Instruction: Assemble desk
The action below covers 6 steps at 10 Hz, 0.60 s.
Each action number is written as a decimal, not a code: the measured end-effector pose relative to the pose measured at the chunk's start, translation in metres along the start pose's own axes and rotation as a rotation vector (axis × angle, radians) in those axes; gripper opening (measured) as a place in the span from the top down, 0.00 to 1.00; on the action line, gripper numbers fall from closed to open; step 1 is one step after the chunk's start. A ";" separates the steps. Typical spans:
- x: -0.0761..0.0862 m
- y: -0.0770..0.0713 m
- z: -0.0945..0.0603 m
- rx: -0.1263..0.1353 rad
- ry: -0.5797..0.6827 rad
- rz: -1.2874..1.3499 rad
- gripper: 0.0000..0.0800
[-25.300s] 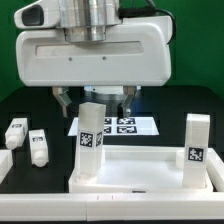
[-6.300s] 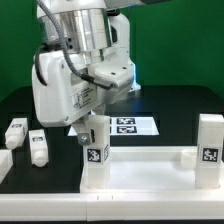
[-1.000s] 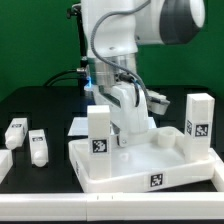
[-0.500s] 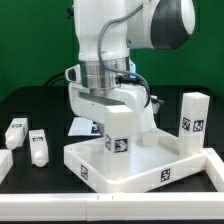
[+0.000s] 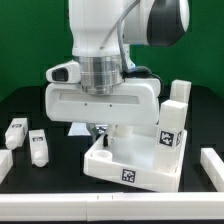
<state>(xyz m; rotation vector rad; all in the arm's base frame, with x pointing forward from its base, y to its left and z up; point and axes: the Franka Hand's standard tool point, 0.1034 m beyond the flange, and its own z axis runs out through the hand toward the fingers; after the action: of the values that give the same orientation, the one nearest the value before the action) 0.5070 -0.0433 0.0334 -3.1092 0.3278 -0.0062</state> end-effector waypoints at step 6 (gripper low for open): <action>0.045 -0.021 -0.015 -0.068 -0.023 -0.629 0.93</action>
Offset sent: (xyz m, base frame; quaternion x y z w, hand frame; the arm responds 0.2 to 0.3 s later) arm 0.0865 0.0214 0.0222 0.0385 -0.0288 -0.3615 0.9311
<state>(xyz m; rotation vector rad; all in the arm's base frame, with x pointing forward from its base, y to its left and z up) 0.5555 -0.0326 0.0490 -3.1226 -0.6641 0.0329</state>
